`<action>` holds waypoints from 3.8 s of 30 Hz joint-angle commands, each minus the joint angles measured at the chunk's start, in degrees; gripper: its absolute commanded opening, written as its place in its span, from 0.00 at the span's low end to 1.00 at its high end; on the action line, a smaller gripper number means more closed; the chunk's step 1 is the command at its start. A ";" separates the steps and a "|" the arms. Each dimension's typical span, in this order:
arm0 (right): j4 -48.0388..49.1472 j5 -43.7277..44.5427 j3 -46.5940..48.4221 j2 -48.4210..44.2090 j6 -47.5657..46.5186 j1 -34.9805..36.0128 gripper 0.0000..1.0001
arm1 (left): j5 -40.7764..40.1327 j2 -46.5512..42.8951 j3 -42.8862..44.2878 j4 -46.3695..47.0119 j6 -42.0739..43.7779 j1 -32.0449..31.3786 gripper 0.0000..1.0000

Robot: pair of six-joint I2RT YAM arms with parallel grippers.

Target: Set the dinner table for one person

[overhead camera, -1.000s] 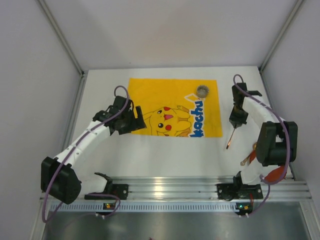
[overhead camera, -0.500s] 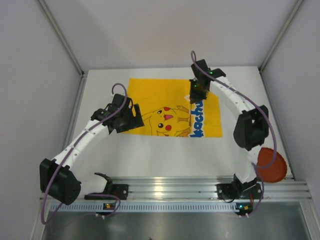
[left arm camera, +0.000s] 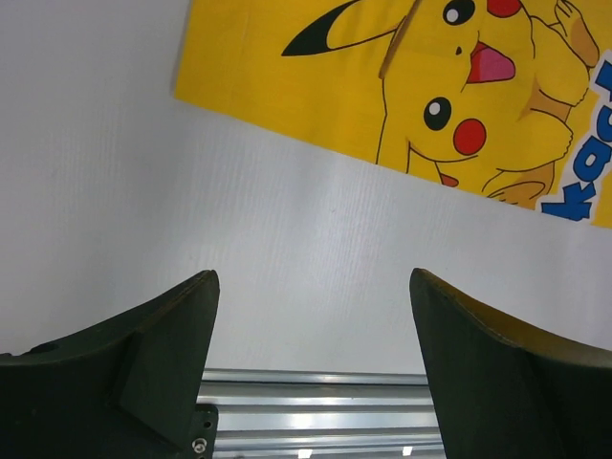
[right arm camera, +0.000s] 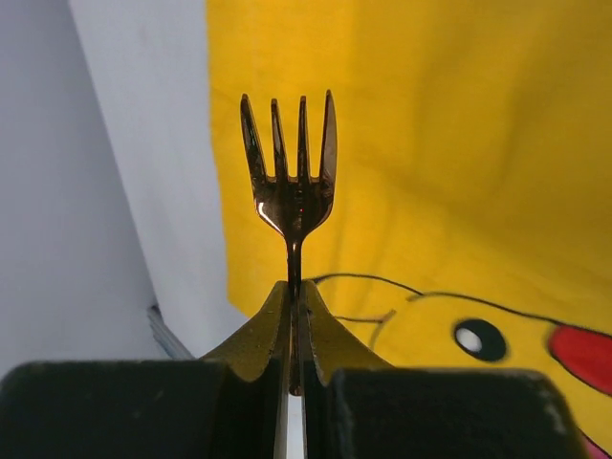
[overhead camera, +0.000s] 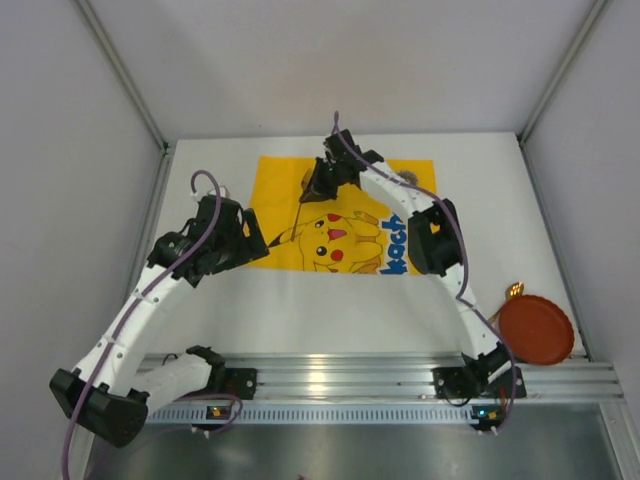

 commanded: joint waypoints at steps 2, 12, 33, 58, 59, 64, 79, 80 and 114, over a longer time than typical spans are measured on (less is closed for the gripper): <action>9.70 -4.51 9.74 5.74 9.74 4.59 0.00 | -3.68 -3.73 1.62 -6.00 -0.90 -0.07 0.86; 15.94 -4.16 11.69 14.18 15.28 6.44 0.00 | -6.85 -4.08 2.94 -10.66 1.12 -0.07 0.86; 19.28 -4.25 10.03 3.58 8.35 5.13 0.71 | -5.97 -2.86 2.86 -6.46 3.58 -0.07 0.88; -22.03 26.16 -77.42 -73.52 -18.99 -61.75 0.80 | 14.51 4.35 -7.78 12.71 4.82 -3.15 0.85; -21.50 25.03 -78.65 -73.09 -18.39 -62.63 0.80 | 14.33 4.70 -7.96 12.97 4.47 -3.85 0.84; -19.83 24.13 -80.42 -71.24 -17.59 -63.87 0.78 | 14.77 4.62 -9.54 14.91 2.88 -4.99 0.84; -9.64 26.51 -83.94 -59.83 -15.39 -64.66 0.71 | 12.22 6.90 -7.35 12.19 3.85 -5.35 0.84; -8.59 26.86 -83.94 -58.86 -15.48 -64.66 0.69 | 12.22 7.86 -6.91 12.10 3.85 -5.35 0.84; -21.23 20.36 -65.75 -65.52 -16.10 -57.82 0.00 | 11.61 18.85 2.24 13.24 1.03 -6.75 0.84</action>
